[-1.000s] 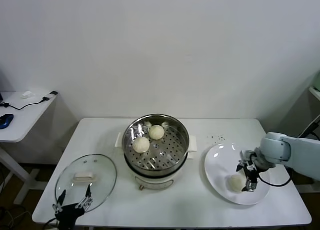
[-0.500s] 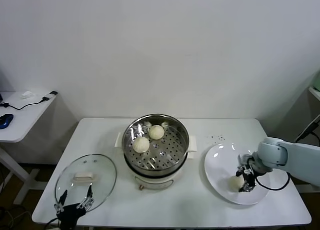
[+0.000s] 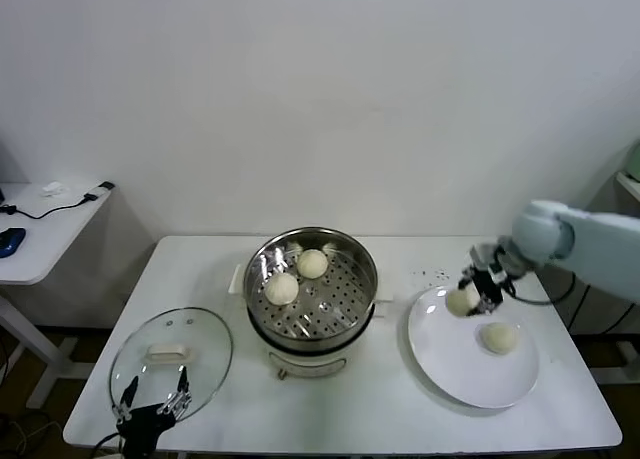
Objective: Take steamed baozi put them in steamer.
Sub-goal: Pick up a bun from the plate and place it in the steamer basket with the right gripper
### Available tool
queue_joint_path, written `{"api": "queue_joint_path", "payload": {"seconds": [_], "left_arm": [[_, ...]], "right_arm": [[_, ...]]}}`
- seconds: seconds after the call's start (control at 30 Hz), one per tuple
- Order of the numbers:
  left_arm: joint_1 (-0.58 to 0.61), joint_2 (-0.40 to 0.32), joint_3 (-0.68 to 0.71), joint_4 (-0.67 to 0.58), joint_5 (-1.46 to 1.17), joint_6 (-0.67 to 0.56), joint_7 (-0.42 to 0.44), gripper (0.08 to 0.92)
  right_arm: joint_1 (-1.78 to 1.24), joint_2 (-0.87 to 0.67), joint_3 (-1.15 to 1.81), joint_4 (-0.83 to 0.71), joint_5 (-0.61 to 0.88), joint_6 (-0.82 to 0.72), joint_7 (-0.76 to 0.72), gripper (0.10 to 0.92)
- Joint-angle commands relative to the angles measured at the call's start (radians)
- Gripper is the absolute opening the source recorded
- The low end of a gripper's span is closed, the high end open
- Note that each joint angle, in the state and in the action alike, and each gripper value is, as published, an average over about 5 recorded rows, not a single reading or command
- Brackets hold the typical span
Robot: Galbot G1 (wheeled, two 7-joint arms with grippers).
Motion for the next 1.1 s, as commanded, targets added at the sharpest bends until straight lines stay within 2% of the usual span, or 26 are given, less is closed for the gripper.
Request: {"api": "queue_joint_path", "payload": {"seconds": [0.03, 0.37, 0.6, 1.1], "left_arm": [[-0.001, 0.000, 0.002, -0.003, 0.004, 0.003, 0.002, 0.823], [0.003, 0.001, -0.008, -0.004, 0.004, 0.001, 0.001, 0.823], [0.005, -0.006, -0.013, -0.006, 0.003, -0.003, 0.000, 0.823], [0.007, -0.008, -0.021, -0.018, -0.008, 0.000, -0.002, 0.823]], "right_arm": [[0.299, 0.250, 0.080, 0.049, 0.065, 0.308, -0.132, 0.586], [0.170, 0.452, 0.115, 0.170, -0.127, 0.524, -0.073, 0.585], [0.057, 0.547, 0.103, 0.166, -0.209, 0.520, -0.023, 0.585], [-0.090, 0.561, 0.017, 0.091, -0.308, 0.474, 0.008, 0.585]]}}
